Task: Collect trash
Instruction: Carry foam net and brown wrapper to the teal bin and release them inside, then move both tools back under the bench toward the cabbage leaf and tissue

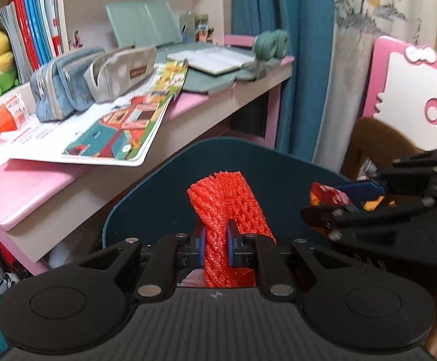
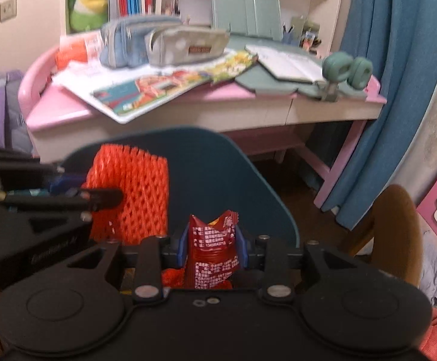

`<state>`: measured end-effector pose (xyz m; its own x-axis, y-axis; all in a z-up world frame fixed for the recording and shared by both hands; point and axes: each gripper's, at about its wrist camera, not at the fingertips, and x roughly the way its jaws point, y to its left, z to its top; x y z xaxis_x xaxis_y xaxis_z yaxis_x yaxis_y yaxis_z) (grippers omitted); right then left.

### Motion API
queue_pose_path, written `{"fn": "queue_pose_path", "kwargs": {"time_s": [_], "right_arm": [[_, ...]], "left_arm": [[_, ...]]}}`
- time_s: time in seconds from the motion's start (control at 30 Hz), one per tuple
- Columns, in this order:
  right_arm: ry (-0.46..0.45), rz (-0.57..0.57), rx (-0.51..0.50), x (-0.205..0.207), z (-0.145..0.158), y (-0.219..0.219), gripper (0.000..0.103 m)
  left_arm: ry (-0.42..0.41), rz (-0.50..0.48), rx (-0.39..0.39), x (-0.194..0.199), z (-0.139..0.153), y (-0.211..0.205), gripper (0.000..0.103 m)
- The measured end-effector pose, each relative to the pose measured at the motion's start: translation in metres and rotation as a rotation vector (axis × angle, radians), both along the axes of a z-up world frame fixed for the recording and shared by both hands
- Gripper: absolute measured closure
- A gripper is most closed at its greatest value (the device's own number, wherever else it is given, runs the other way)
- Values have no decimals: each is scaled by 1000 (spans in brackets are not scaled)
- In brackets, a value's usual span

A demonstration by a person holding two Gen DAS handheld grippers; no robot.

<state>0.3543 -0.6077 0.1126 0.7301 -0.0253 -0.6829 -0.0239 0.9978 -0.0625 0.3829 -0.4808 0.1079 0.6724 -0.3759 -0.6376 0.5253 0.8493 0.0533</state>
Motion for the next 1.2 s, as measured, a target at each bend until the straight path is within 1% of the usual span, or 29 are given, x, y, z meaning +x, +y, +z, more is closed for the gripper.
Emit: {"fn": "queue_pose_path", "kwargs": {"time_s": [0.07,0.13,0.23,0.37,0.4,0.47,0.53,0.57,0.6,0.63,0.67,0.7,0.73,0.77,0.87,0.97,1.07,1.2], "right_arm": [[6,12,-13,1,0,2,73],[41,25,-9,5,-2,2,73],[52,34,-16,6,-3,4,71],[70,41,-24,8,-4,6,64],[71,44,-27,8,-3,6,61],[76,51,-36,8,-4,8,59],[78,52,-49,9,-4,11,56],[80,55,-54,8,-4,12,53],[80,59,-57,8,-4,13,49],[78,62,-61,7,-3,15,47],[76,64,-67,5,-3,17,43],[75,70,-74,4,-3,19,41],[75,73,-81,2,-3,22,41],[76,75,-84,0,-2,24,41],[69,82,-91,-8,2,30,40],[41,91,-81,-19,11,38,32],[11,98,-73,-31,21,47,31],[-27,115,-66,-50,35,63,27]], "left_arm": [[20,8,11,9,-5,-1,90],[34,15,23,17,-10,-2,90],[59,22,38,27,-17,-3,90],[102,34,45,36,-25,-1,90],[111,37,41,37,-26,1,90],[131,44,28,40,-29,3,90],[152,53,14,41,-30,7,85],[157,54,6,42,-29,8,82],[158,45,-4,41,-28,9,77],[153,37,-10,39,-27,10,72],[146,39,-10,37,-25,11,57],[136,46,-10,35,-23,12,35],[118,55,-14,32,-21,14,30],[101,54,-23,29,-18,16,29],[86,46,-32,22,-9,24,29],[72,48,-66,12,3,37,29],[59,54,-86,2,13,52,28],[21,54,-93,-15,29,73,28]]}}
